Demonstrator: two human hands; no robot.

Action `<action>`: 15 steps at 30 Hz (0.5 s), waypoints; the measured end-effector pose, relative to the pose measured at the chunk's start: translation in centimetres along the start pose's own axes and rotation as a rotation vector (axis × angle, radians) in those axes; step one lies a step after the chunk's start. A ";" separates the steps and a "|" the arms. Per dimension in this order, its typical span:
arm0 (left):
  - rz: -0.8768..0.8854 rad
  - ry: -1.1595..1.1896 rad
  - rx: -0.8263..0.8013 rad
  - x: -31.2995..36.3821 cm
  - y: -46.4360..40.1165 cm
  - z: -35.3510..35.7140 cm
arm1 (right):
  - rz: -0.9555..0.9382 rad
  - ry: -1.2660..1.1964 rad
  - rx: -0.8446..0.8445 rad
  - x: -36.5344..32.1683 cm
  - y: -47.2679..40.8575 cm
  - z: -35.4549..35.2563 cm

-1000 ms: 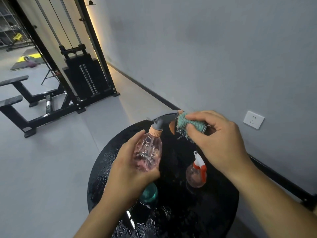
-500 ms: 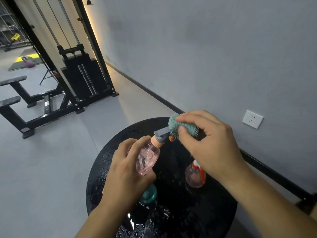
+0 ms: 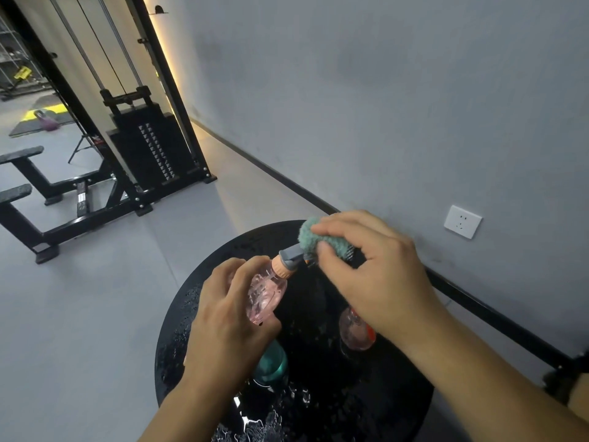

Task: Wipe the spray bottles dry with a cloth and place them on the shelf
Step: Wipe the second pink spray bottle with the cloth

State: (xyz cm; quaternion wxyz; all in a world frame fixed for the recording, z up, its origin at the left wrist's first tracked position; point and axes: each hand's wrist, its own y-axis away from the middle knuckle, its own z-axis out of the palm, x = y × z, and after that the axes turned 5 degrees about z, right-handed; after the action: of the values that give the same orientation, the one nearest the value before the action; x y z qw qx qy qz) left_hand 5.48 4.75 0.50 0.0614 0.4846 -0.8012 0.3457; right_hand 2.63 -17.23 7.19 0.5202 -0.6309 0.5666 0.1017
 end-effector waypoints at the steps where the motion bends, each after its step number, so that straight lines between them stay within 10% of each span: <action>1: 0.005 -0.003 0.000 0.0 0.0 0.2 | -0.043 0.008 -0.021 -0.4 0.3 0.4; 15: 0.019 0.027 0.006 -0.5 0.2 0.6 | -0.240 0.084 -0.074 -0.4 1.5 1.8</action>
State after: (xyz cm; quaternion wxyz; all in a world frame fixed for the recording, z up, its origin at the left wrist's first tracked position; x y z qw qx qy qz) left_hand 5.73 4.82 -0.31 0.0673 0.4724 -0.8038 0.3553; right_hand 2.10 -15.27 5.88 0.4806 -0.7168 0.5040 0.0330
